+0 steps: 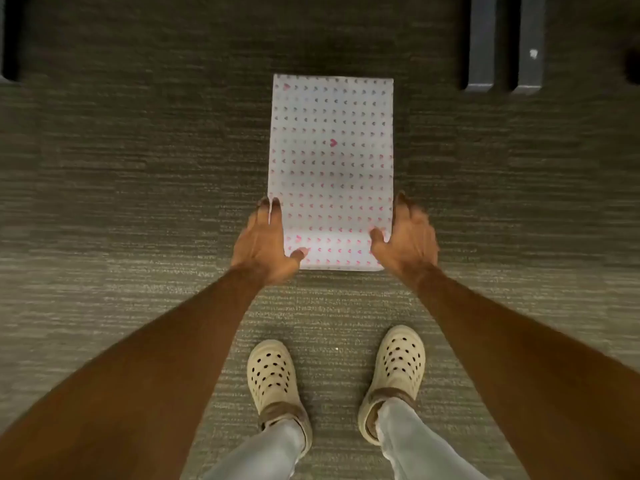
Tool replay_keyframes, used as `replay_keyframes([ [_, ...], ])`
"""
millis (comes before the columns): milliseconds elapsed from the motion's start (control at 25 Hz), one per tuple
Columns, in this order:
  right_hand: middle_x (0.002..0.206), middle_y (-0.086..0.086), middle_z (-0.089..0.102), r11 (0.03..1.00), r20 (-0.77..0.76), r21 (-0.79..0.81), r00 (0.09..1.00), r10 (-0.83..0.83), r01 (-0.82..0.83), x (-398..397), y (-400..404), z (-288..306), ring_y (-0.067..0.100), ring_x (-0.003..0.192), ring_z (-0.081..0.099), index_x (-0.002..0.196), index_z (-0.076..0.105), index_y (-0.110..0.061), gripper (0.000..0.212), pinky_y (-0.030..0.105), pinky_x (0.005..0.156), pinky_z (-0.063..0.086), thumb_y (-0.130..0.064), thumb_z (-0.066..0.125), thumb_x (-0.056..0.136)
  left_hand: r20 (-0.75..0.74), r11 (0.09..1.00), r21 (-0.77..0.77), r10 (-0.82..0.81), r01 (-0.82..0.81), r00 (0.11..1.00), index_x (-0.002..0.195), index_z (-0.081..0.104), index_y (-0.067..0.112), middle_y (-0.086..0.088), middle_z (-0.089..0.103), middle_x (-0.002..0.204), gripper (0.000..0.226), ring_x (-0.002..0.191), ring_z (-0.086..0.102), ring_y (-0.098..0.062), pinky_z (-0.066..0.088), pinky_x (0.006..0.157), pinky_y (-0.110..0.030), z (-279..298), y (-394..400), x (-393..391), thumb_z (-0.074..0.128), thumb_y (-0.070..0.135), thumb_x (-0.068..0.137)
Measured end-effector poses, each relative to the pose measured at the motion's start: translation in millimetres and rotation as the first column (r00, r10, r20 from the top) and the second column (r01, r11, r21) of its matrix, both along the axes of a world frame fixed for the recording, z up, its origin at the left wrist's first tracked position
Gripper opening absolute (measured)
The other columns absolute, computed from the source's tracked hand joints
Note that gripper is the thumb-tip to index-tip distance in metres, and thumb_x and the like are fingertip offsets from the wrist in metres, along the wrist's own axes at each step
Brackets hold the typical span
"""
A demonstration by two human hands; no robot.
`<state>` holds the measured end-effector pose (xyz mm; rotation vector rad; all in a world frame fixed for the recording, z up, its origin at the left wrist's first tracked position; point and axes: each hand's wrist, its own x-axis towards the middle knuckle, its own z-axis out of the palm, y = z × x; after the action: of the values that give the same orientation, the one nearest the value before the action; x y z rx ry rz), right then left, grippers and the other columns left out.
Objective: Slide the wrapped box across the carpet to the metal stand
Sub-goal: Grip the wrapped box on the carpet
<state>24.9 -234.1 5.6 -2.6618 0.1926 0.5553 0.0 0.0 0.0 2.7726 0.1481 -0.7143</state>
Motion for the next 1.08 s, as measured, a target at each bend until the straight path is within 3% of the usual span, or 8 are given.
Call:
replay_keyframes([
  [120, 0.135, 0.011, 0.061, 0.946, -0.079, 0.206, 0.968, -0.239, 0.251, 13, -1, -30, 0.035, 0.12, 0.061, 0.137, 0.052, -0.016, 0.049, 0.045, 0.1, 0.053, -0.034, 0.064, 0.093, -0.052, 0.954, -0.136, 0.262, -0.266, 0.964, 0.145, 0.03, 0.013, -0.017, 0.038, 0.143, 0.078, 0.128, 0.044, -0.035, 0.044, 0.105, -0.043, -30, 7, 18, 0.069, 0.037, 0.083],
  [280, 0.128, 0.009, 0.068, 0.891, -0.186, 0.247, 0.921, -0.342, 0.38, 31, -3, -57, 0.031, 0.111, 0.067, 0.129, 0.063, -0.011, 0.037, 0.037, 0.092, 0.056, -0.028, 0.061, 0.096, -0.127, 0.878, -0.15, 0.44, -0.456, 0.889, 0.132, 0.049, 0.001, -0.023, 0.053, 0.132, 0.039, 0.115, 0.057, -0.039, 0.05, 0.096, -0.042, -61, 14, 39, 0.053, 0.014, 0.095],
  [440, 0.114, 0.005, 0.073, 0.826, -0.256, 0.28, 0.867, -0.427, 0.489, 47, -9, -74, 0.024, 0.088, 0.073, 0.119, 0.068, -0.014, 0.03, 0.039, 0.078, 0.062, -0.032, 0.062, 0.096, -0.156, 0.788, -0.179, 0.568, -0.589, 0.808, 0.125, 0.058, 0.003, -0.017, 0.062, 0.126, 0.031, 0.113, 0.059, -0.038, 0.049, 0.098, -0.044, -75, 21, 54, 0.049, 0.014, 0.097],
  [600, 0.095, -0.006, 0.067, 0.708, -0.315, 0.38, 0.803, -0.506, 0.595, 54, -17, -83, 0.004, 0.064, 0.063, 0.115, 0.07, -0.014, 0.023, 0.016, 0.047, 0.051, -0.023, 0.065, 0.094, -0.227, 0.615, -0.312, 0.692, -0.724, 0.686, 0.115, 0.062, 0.007, -0.013, 0.064, 0.12, 0.024, 0.104, 0.062, -0.033, 0.054, 0.088, -0.043, -82, 23, 65, 0.049, 0.008, 0.095],
  [680, 0.095, -0.006, 0.07, 0.656, -0.353, 0.42, 0.779, -0.519, 0.627, 55, -23, -85, 0.003, 0.067, 0.065, 0.111, 0.072, -0.014, 0.02, 0.016, 0.049, 0.052, -0.02, 0.067, 0.093, -0.28, 0.515, -0.355, 0.738, -0.78, 0.614, 0.115, 0.062, 0.006, -0.007, 0.063, 0.114, 0.024, 0.1, 0.06, -0.026, 0.05, 0.081, -0.034, -81, 20, 67, 0.051, 0.003, 0.094],
  [800, 0.104, 0.002, 0.075, 0.604, -0.405, 0.444, 0.75, -0.524, 0.662, 60, -31, -77, 0.012, 0.077, 0.072, 0.109, 0.073, -0.014, 0.018, 0.025, 0.059, 0.058, -0.02, 0.068, 0.092, -0.285, 0.472, -0.39, 0.755, -0.79, 0.591, 0.113, 0.063, 0.004, -0.005, 0.062, 0.108, 0.022, 0.095, 0.06, -0.021, 0.047, 0.075, -0.028, -70, 14, 70, 0.054, 0.002, 0.093],
  [1000, 0.093, -0.006, 0.07, 0.613, -0.4, 0.45, 0.761, -0.511, 0.649, 76, -50, -47, 0.007, 0.069, 0.069, 0.111, 0.073, -0.016, 0.02, 0.016, 0.051, 0.054, -0.022, 0.068, 0.092, -0.286, 0.47, -0.433, 0.738, -0.769, 0.611, 0.098, 0.063, 0.011, 0.001, 0.065, 0.091, 0.01, 0.084, 0.065, -0.016, 0.055, 0.072, -0.03, -35, 2, 81, 0.057, 0.006, 0.092],
  [1080, 0.095, -0.004, 0.072, 0.62, -0.401, 0.444, 0.762, -0.508, 0.647, 80, -58, -36, 0.008, 0.069, 0.07, 0.111, 0.073, -0.015, 0.021, 0.016, 0.051, 0.054, -0.023, 0.069, 0.092, -0.287, 0.493, -0.445, 0.712, -0.747, 0.641, 0.097, 0.063, 0.011, -0.001, 0.066, 0.095, 0.01, 0.083, 0.064, -0.015, 0.052, 0.069, -0.026, -21, -5, 90, 0.058, 0.005, 0.092],
])
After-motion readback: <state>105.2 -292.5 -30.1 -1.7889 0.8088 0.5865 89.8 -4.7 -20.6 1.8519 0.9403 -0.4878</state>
